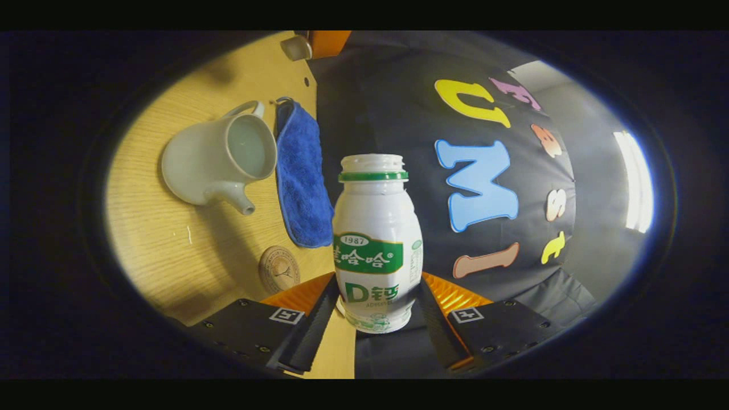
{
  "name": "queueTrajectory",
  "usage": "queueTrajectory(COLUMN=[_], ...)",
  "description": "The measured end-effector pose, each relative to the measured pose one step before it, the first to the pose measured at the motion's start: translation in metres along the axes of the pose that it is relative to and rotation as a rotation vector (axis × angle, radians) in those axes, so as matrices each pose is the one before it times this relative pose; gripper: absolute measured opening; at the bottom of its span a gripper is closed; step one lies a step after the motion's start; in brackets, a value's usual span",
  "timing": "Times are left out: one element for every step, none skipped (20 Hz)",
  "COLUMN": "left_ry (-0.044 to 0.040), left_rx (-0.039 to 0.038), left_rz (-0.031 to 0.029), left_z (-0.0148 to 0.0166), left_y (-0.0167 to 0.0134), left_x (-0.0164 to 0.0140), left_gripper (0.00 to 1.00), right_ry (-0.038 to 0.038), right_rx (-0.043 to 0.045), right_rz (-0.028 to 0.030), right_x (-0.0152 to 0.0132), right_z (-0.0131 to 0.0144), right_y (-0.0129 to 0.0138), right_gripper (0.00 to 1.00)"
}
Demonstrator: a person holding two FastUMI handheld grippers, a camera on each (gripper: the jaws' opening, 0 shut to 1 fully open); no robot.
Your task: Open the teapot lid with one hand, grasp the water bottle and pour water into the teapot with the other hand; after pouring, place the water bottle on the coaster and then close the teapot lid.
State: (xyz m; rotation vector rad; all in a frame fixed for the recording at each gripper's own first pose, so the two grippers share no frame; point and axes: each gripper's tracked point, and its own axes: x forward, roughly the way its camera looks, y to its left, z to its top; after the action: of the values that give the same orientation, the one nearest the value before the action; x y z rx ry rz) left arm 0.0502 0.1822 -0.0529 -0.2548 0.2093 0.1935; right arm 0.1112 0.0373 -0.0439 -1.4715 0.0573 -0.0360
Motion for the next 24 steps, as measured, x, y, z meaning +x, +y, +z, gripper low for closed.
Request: queueTrajectory(left_ry=[0.0021,0.00063,0.00027,0.00002,0.00065,0.0011,0.00093,-0.00066,-0.00096,-0.00096,-0.00061,-0.00032,-0.00054,-0.00064,-0.00055,0.00014,0.0002,0.00068,0.00039,-0.00004,0.00002,0.00023,0.0011,0.00128], left_rx=[-0.00149,-0.00113,-0.00084,-0.00038,-0.00005,0.0,0.00009,-0.00028,0.00032,0.00084,0.00091,0.00015,-0.00058,-0.00083,-0.00031,0.00029,0.00149,0.00155,0.00149,-0.0001,-0.00072,-0.00078,0.00051,0.00026], left_rz=[0.00098,-0.00061,-0.00035,-0.00052,-0.00003,-0.00059,-0.00007,-0.00048,-0.00023,0.00021,0.00129,0.00051,0.00021,0.00002,-0.00092,0.00012,0.00065,0.00014,0.00027,-0.00006,-0.0013,-0.00027,0.00024,0.00053], left_z=[-0.00151,-0.00046,-0.00155,0.00062,-0.00081,-0.00031,-0.00141,0.00108,-0.00078,0.00089,-0.00073,0.00096,-0.00062,0.00096,-0.0003,0.00018,-0.00123,-0.00032,0.00113,-0.00028,0.00041,-0.00132,-0.00028,0.00033], left_y=[0.00063,0.00028,-0.00049,0.0002,0.00015,-0.00017,-0.00023,0.00042,0.00034,0.00117,-0.00005,0.00047,-0.00012,0.00053,-0.00015,0.00005,-0.0003,-0.0001,-0.00045,0.00015,-0.00031,0.00057,-0.00008,0.00041], left_x=[0.00065,0.00012,0.00109,-0.00048,0.00081,0.0005,0.00017,0.00008,-0.00013,-0.00044,0.00011,-0.00005,0.00072,0.00011,-0.00048,-0.00025,0.00083,-0.00016,-0.00061,0.00022,-0.00006,0.00042,-0.0006,-0.00021], left_gripper=[0.17,0.14,0.14,0.14,0.14,0.14,0.14,0.14,0.17,0.17,0.17,0.17,0.17,0.17,0.17,0.14,0.17,0.14,0.14,0.17,0.17,0.17,0.17,0.14], right_ry=[-0.00653,-0.005,-0.00507,-0.00623,-0.00474,-0.00558,-0.00595,-0.00598,-0.00614,-0.00587,-0.00576,-0.00325,-0.00401,-0.00224,-0.00208,-0.0029,-0.002,-0.0027,-0.00198,-0.00056,-0.00212,-0.00115,-0.00193,-0.00077], right_rx=[-0.01535,-0.01638,-0.01339,-0.01415,-0.0145,-0.01482,-0.01502,-0.01743,-0.01502,-0.01723,-0.01198,-0.00865,-0.01058,-0.01347,-0.0133,-0.01365,-0.00999,-0.00807,-0.00926,-0.00756,-0.00357,-0.00081,-0.00217,-0.00313], right_rz=[-0.00638,-0.00702,-0.00555,-0.00382,-0.00449,-0.00482,-0.00499,-0.0064,-0.00399,-0.00574,-0.00211,-0.00219,-0.00277,-0.00512,-0.00465,-0.00296,-0.00124,0.0001,-0.00164,-0.00202,-0.003,-0.00155,-0.00225,-0.00269], right_x=[0.00051,-0.00071,0.00009,-0.00066,-0.00022,-0.00007,0.00021,-0.00098,0.00061,0.00132,0.00052,-0.00012,0.00017,0.0004,-0.00029,0.00026,-0.00002,-0.00027,-0.00027,-0.00041,0.00047,-0.00074,-0.00068,-0.00041], right_z=[0.00155,0.00067,-0.00006,0.00092,0.00099,0.00027,0.00103,0.00053,-0.00036,-0.00129,0.00081,0.00046,-0.0001,-0.00084,0.00114,0.00055,0.0004,0.00043,0.00094,0.00005,0.00002,0.00115,0.00181,0.00076], right_y=[-0.00103,-0.0004,-0.00116,-0.00073,-0.0008,-0.00115,-0.00112,-0.00003,-0.00108,-0.00107,-0.00087,-0.0004,-0.00106,-0.00115,-0.00045,-0.00055,-0.00046,-0.00026,-0.00044,-0.0003,0.00051,0.00029,0.00047,-0.00036], right_gripper=[0.78,0.78,0.78,0.78,0.78,0.78,0.78,0.78,0.78,0.78,0.78,0.78,0.78,0.79,0.78,0.78,0.78,0.78,0.78,0.78,0.78,0.78,0.78,0.78])
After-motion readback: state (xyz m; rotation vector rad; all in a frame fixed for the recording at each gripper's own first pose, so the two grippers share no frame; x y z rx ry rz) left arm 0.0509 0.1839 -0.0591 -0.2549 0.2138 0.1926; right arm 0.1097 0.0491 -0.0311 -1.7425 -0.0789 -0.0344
